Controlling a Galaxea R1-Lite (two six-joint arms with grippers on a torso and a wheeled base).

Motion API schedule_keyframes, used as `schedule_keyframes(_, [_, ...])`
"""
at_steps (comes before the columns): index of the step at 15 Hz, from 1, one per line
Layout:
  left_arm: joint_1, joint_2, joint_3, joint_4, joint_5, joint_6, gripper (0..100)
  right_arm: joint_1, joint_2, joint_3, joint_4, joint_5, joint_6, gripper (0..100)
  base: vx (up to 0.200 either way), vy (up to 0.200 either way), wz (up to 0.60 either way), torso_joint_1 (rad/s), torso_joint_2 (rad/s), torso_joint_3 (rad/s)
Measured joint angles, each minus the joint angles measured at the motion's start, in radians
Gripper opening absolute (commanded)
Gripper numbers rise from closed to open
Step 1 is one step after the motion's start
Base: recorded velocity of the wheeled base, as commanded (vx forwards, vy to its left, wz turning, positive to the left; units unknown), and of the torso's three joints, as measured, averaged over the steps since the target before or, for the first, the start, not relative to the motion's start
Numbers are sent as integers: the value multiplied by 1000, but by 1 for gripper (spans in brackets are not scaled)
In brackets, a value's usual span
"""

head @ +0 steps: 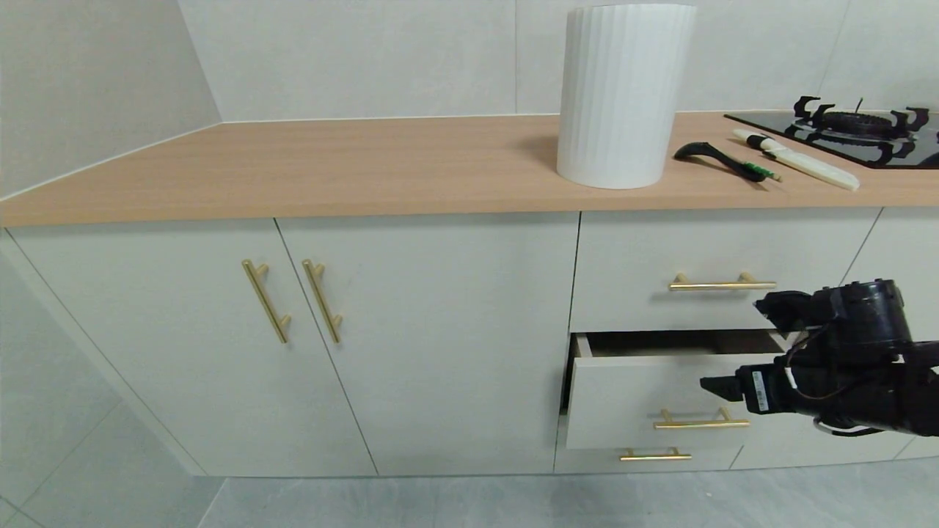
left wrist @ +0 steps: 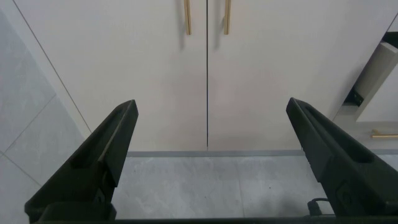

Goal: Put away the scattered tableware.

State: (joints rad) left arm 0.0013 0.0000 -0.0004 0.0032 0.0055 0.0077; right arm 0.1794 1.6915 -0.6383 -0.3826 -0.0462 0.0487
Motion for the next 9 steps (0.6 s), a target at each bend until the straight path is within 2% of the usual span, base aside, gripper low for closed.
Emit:
schedule_keyframes(3, [0,0,0,0,0,0,100,23,-40,-7,-67,-4,15,100,0,0,0,0,0,0])
schedule_keyframes(9, [0,0,0,0,0,0,100,27,60,22,-276,-45,41,100,0,0,0,0,0,0])
